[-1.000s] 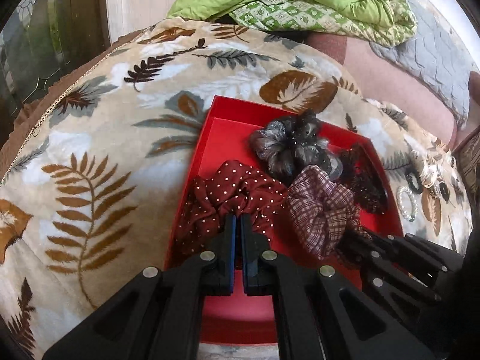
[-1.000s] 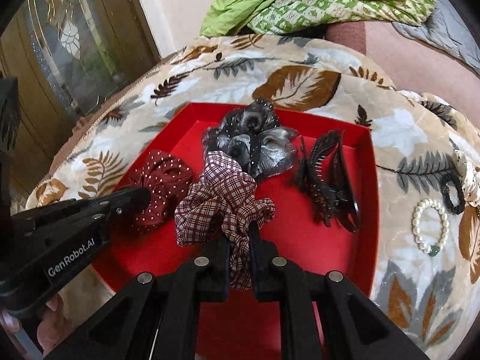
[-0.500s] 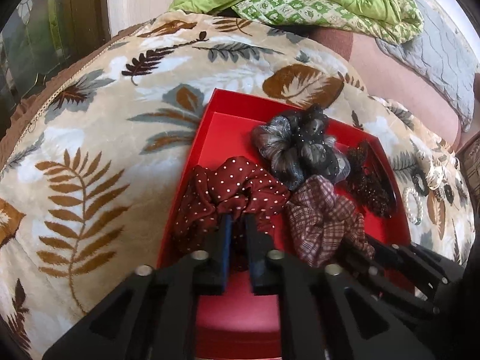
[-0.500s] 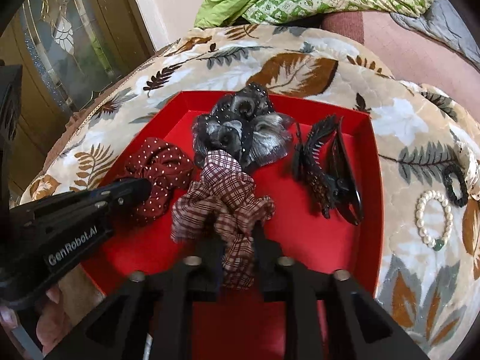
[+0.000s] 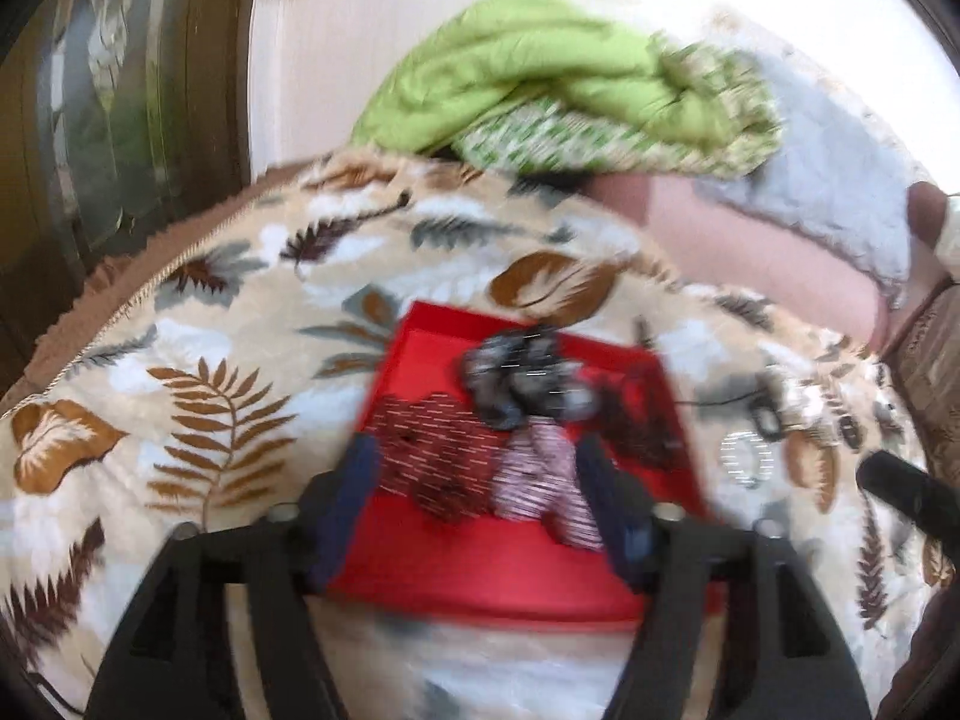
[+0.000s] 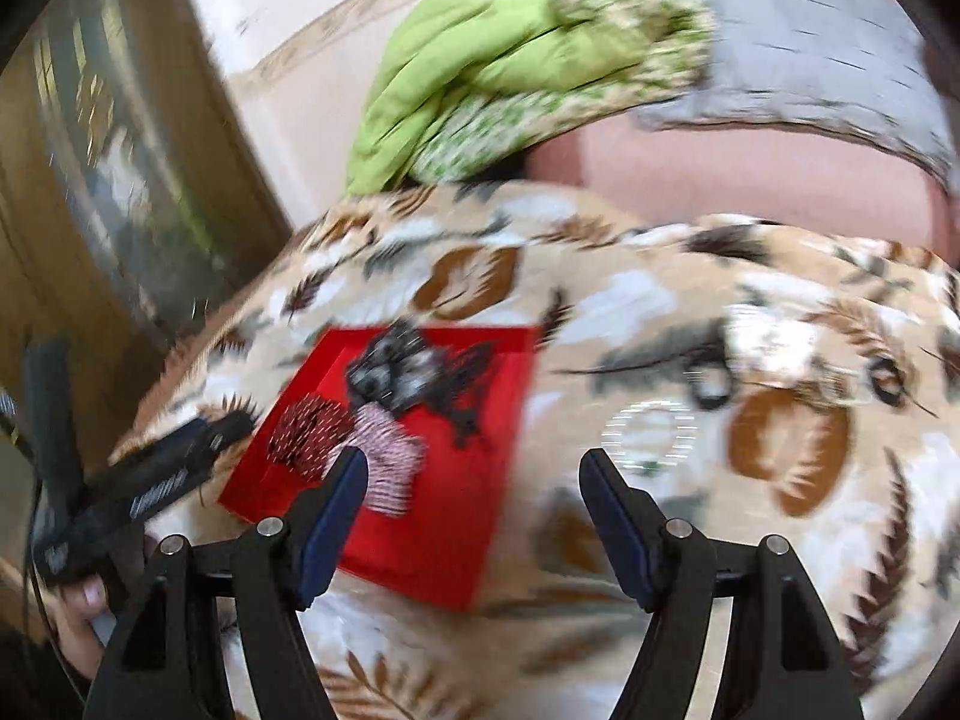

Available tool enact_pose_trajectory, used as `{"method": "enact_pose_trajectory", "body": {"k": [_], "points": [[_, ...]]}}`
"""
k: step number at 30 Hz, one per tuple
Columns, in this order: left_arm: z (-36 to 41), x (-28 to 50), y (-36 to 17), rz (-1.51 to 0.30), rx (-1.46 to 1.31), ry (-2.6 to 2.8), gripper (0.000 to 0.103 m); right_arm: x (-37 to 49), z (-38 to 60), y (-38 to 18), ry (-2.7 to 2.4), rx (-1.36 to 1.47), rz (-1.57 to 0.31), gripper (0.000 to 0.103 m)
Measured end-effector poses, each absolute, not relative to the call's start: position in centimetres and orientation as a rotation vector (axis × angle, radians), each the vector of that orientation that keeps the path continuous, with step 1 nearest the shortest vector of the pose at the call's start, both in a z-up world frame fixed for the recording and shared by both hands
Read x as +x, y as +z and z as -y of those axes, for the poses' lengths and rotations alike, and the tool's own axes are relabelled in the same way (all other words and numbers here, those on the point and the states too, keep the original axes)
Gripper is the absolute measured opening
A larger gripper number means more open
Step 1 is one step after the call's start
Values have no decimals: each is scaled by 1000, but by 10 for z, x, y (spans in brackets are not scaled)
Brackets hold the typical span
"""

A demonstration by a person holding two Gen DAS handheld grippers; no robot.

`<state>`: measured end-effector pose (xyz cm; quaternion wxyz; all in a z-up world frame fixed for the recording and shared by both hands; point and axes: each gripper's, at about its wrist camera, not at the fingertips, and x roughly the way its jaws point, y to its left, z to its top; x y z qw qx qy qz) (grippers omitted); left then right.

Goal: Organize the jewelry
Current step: 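Move the left tool to the pearl bracelet and grasp it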

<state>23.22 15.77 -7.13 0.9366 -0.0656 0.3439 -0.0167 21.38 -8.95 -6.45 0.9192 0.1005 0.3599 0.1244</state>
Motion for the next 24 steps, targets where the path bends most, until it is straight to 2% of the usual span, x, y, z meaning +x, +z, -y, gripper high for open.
{"method": "enact_pose_trajectory", "body": {"k": [2, 6, 11, 15, 21, 24], "points": [[-132, 211, -62, -654, -144, -57, 80, 200, 119, -55, 224, 214, -722, 77], [-62, 185, -50, -631, -68, -153, 81, 176, 169, -56, 165, 233, -702, 77], [-8, 197, -55, -702, -57, -197, 81, 175, 223, -58, 95, 330, -697, 77], [20, 232, -75, -768, -20, -210, 81, 180, 245, -56, -10, 273, -653, 77], [32, 283, -116, -872, -30, -200, 78, 193, 275, -83, -65, 321, -719, 61], [38, 305, -139, -937, -31, -197, 69, 199, 277, -91, -67, 339, -737, 59]]}}
